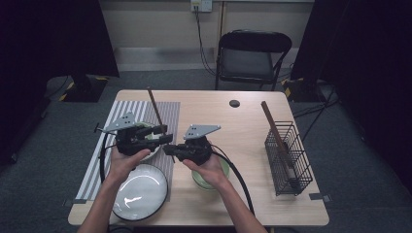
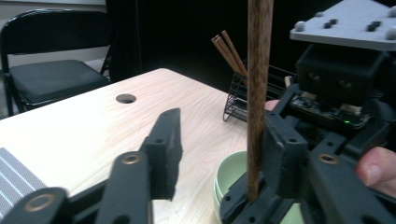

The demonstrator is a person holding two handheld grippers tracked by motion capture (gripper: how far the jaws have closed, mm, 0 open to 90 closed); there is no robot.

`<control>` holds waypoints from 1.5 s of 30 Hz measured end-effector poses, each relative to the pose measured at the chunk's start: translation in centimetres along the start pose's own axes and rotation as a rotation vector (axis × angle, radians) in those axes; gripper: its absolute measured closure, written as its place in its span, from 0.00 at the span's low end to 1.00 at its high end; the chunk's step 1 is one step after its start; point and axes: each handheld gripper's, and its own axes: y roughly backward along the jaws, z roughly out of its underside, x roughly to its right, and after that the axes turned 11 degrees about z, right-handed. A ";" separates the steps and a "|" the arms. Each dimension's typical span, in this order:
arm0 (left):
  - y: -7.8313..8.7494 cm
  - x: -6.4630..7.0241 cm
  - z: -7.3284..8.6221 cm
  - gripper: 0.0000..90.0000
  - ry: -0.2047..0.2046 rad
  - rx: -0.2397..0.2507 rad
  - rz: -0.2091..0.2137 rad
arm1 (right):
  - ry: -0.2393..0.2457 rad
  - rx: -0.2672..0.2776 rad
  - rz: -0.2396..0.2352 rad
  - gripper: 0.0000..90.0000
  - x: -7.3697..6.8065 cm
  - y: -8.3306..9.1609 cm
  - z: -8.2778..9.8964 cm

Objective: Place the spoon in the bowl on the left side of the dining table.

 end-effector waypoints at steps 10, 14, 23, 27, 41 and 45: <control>-0.7 0.0 0.2 0.57 0.007 -0.016 0.018 | 0.026 -0.023 0.032 0.96 0.4 1.8 0.9; -0.9 0.1 0.2 0.56 0.016 -0.018 0.015 | 0.037 -0.048 0.049 0.96 0.5 2.5 1.1; -1.0 0.7 -0.2 0.53 0.007 -0.031 0.014 | 0.054 -0.073 0.052 0.96 0.3 3.9 2.5; -0.9 0.8 -0.4 0.52 -0.003 -0.021 0.012 | 0.049 -0.080 0.042 0.96 0.3 4.4 3.1; 0.3 -0.5 0.2 0.49 0.034 -0.004 -0.020 | 0.039 -0.057 0.055 0.96 0.5 4.7 2.8; 0.3 -0.7 0.3 0.48 0.044 -0.020 -0.036 | 0.037 -0.060 0.053 0.96 0.6 4.7 2.8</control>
